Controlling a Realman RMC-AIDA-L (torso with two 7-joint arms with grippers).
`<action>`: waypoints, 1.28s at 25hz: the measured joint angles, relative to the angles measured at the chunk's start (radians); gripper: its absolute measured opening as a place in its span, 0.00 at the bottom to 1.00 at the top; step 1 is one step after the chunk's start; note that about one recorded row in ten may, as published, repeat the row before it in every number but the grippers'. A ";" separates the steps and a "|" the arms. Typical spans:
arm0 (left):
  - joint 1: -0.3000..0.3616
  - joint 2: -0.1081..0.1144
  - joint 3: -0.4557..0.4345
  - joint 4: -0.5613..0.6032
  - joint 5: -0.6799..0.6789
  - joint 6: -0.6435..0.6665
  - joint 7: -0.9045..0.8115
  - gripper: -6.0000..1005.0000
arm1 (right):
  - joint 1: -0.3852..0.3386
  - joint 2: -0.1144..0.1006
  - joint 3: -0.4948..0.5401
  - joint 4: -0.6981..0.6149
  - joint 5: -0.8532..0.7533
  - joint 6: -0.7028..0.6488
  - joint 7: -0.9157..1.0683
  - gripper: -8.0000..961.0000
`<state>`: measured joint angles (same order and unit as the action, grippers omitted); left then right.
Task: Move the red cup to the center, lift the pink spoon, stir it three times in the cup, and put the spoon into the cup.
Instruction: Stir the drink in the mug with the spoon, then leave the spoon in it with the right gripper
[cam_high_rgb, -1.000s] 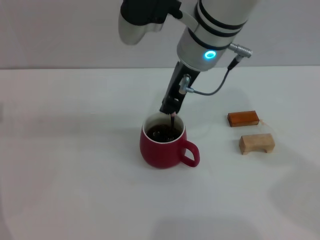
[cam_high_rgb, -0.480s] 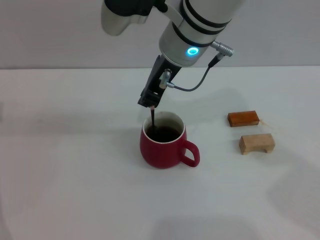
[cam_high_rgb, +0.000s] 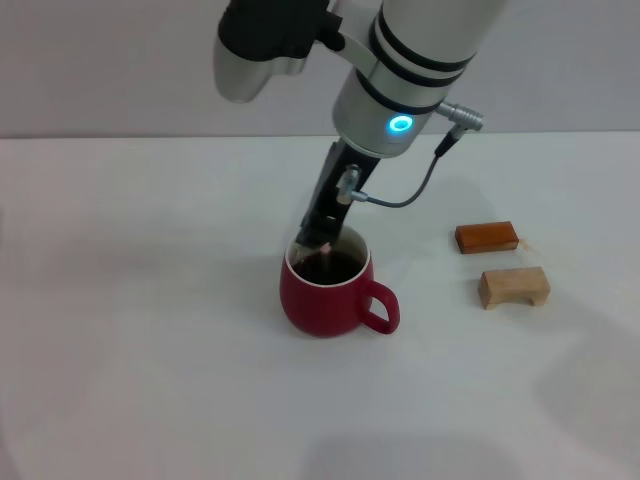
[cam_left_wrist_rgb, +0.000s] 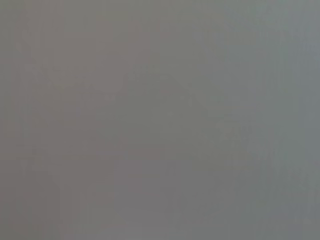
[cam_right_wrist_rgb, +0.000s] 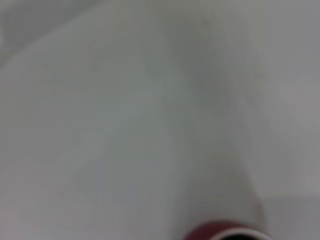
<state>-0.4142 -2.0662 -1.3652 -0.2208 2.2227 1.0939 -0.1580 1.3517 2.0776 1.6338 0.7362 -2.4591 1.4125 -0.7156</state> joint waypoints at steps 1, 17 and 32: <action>0.001 0.000 0.000 0.000 0.000 0.000 0.000 0.84 | 0.000 0.000 -0.001 0.004 0.011 -0.003 -0.002 0.14; 0.002 0.001 0.000 0.002 0.000 -0.002 0.000 0.84 | -0.011 -0.001 -0.011 0.000 0.007 -0.032 0.037 0.14; 0.005 0.003 0.000 0.009 0.000 -0.001 0.000 0.84 | -0.039 0.002 -0.024 0.025 0.078 -0.075 0.049 0.14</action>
<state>-0.4093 -2.0631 -1.3652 -0.2119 2.2227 1.0930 -0.1580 1.3131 2.0792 1.6102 0.7608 -2.3807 1.3378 -0.6666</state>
